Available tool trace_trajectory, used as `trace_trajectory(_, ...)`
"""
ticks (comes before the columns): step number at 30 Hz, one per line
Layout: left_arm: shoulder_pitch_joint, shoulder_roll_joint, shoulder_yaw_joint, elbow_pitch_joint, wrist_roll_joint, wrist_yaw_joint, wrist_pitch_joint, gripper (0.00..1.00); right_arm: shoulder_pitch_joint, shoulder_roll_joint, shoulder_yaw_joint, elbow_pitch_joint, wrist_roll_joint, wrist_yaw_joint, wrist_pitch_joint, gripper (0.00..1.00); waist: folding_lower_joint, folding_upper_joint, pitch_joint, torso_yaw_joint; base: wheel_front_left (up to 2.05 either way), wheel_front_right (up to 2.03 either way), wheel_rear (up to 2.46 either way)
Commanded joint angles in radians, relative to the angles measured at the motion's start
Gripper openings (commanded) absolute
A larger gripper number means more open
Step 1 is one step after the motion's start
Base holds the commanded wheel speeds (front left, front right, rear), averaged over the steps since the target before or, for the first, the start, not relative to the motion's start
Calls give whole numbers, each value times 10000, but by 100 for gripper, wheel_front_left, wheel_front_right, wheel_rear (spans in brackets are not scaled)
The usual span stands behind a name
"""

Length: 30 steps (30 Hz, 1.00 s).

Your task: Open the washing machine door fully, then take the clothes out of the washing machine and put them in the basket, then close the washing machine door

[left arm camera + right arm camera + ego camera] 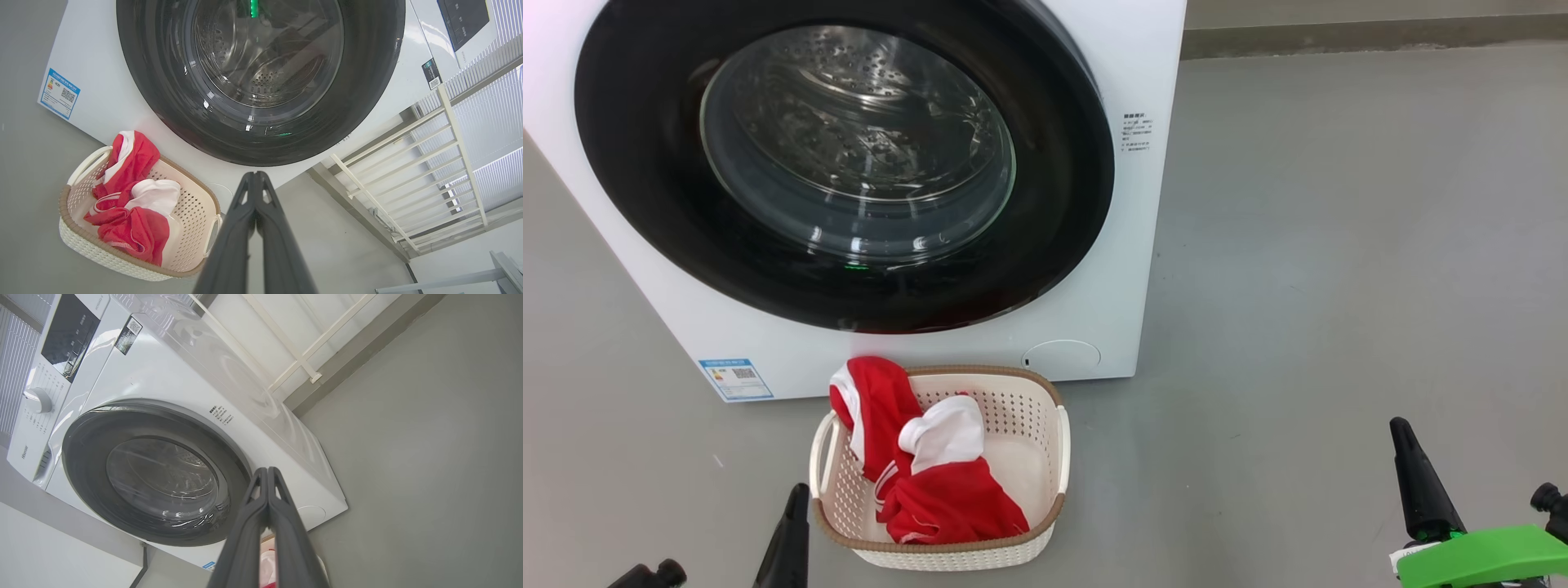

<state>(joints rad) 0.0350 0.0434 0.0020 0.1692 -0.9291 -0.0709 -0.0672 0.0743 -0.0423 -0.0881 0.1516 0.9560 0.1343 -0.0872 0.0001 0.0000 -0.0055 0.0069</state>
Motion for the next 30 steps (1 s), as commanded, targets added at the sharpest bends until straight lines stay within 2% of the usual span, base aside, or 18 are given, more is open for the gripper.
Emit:
trace_trajectory(1,-460,135,273,-152,-381,-119,74,0,-489,-195,87,-165,415,-18,76,0,-1,0,2,-2,0,0,0)
trace_trajectory(30,-941,154,626,303,-3657,-359,885,0,-1143,-255,77,376,3616,-27,912,0,-1,0,44,-35,0,0,0)
